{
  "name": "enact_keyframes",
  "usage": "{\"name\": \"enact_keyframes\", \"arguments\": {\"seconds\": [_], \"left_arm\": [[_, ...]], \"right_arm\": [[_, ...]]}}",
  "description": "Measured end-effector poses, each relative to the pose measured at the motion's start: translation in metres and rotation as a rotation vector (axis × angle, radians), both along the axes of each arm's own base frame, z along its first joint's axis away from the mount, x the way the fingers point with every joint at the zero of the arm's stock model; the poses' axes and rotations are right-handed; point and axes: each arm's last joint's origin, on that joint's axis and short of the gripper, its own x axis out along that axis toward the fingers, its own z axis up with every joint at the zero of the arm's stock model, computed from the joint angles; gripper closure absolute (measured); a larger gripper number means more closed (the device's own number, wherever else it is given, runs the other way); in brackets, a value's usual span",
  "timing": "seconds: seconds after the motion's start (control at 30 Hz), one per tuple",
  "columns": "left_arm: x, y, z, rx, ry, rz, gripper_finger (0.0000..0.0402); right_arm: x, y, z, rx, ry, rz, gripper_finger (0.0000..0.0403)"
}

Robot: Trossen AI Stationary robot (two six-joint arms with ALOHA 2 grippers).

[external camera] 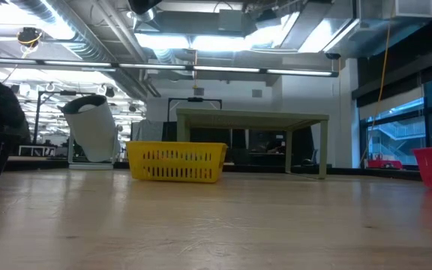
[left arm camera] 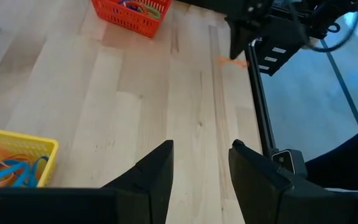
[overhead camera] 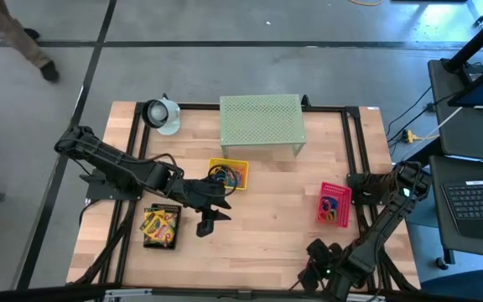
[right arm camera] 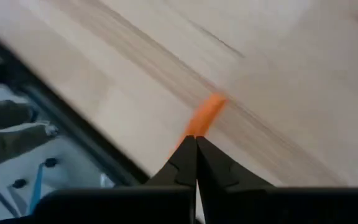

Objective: Pick & Place Office Desk Supplies
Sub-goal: Put the orange rubber band into the yellow bin

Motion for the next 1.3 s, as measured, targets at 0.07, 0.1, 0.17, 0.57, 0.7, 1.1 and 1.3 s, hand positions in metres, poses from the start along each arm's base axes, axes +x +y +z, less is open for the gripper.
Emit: {"name": "enact_keyframes", "arguments": {"seconds": [0.07,0.1,0.17,0.57,0.7,1.1,1.3], "left_arm": [[0.000,0.001,0.000,0.001,0.000,0.004,0.0254],[0.001,0.002,0.000,0.000,0.000,0.007,0.0254],[0.001,0.004,0.000,-0.003,0.002,0.008,0.0254],[-0.002,0.012,-0.005,-0.047,0.086,0.073,0.0254],[-0.005,0.012,-0.002,-0.074,0.092,0.059,0.0254],[-0.057,0.017,0.049,-0.007,-0.128,0.095,0.0254],[-0.074,0.022,0.062,0.057,-0.204,0.141,0.0254]], "right_arm": [[0.010,-0.003,0.009,-0.014,-0.038,0.015,0.0402],[0.015,-0.005,0.014,-0.032,-0.062,0.018,0.0402],[0.025,-0.012,0.022,-0.066,-0.095,0.026,0.0402],[0.095,-0.096,0.051,-0.258,-0.164,0.096,0.0402],[0.123,-0.135,0.054,-0.326,-0.174,0.138,0.0403],[0.181,-0.242,0.069,-0.313,-0.367,0.233,0.0403],[0.189,-0.271,0.070,-0.322,-0.410,0.241,0.0403]]}}
